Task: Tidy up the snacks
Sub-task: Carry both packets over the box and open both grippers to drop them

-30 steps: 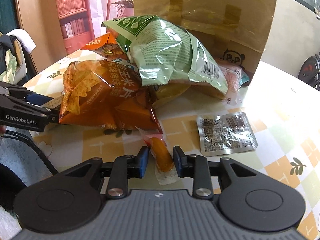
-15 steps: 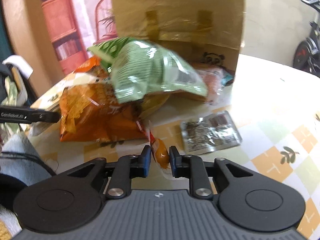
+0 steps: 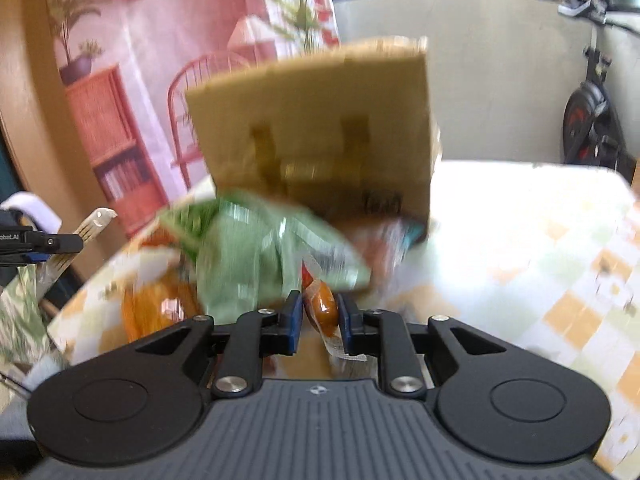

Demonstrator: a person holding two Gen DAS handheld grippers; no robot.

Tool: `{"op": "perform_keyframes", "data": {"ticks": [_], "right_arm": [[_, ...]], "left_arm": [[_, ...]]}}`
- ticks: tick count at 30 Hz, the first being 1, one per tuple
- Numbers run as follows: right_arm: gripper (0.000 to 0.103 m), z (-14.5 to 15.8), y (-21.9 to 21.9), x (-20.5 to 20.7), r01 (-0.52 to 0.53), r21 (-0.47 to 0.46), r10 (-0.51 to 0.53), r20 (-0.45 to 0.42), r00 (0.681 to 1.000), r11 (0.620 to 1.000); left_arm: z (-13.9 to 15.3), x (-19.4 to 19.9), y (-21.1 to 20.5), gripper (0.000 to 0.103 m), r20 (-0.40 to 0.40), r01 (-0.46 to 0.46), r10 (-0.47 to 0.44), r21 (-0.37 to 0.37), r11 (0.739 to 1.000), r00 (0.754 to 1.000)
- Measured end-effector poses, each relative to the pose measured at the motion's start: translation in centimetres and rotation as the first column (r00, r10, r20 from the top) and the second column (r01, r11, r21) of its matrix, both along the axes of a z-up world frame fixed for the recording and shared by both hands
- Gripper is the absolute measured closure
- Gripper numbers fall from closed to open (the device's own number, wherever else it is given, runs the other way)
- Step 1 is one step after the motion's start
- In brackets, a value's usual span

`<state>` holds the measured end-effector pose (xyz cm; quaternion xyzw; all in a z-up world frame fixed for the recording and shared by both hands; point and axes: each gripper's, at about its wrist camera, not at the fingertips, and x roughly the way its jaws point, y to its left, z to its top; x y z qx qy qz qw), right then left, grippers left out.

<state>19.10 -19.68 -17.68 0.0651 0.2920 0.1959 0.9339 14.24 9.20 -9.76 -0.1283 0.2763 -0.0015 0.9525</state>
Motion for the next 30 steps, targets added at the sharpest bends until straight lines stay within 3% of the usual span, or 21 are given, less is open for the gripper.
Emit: {"op": "perform_keyframes", "data": {"ticks": [9, 15, 22, 30], "right_arm": [[0.082, 7.5, -2.4, 3.0, 0.039, 0.069, -0.05, 0.174, 0.984, 0.997], [0.082, 11.8, -2.7, 7.1, 0.038, 0.063, -0.053, 0.261, 0.964, 0.997], [0.082, 13.4, -1.4, 13.2, 0.05, 0.069, -0.067, 0.271, 0.96, 0.996], [0.082, 11.8, 0.0, 21.1, 0.076, 0.11, -0.091, 0.142, 0.986, 0.991]], "left_arm": [[6.8, 4.5, -2.0, 0.05, 0.173, 0.046, -0.053, 0.043, 0.998, 0.983], [9.0, 8.9, -4.4, 0.05, 0.224, 0.074, -0.084, 0.055, 0.996, 0.971], [8.9, 15.1, -6.5, 0.05, 0.208, 0.142, -0.159, 0.097, 0.985, 0.965], [6.1, 22.0, -7.9, 0.05, 0.082, 0.184, -0.195, 0.127, 0.975, 0.977]]}}
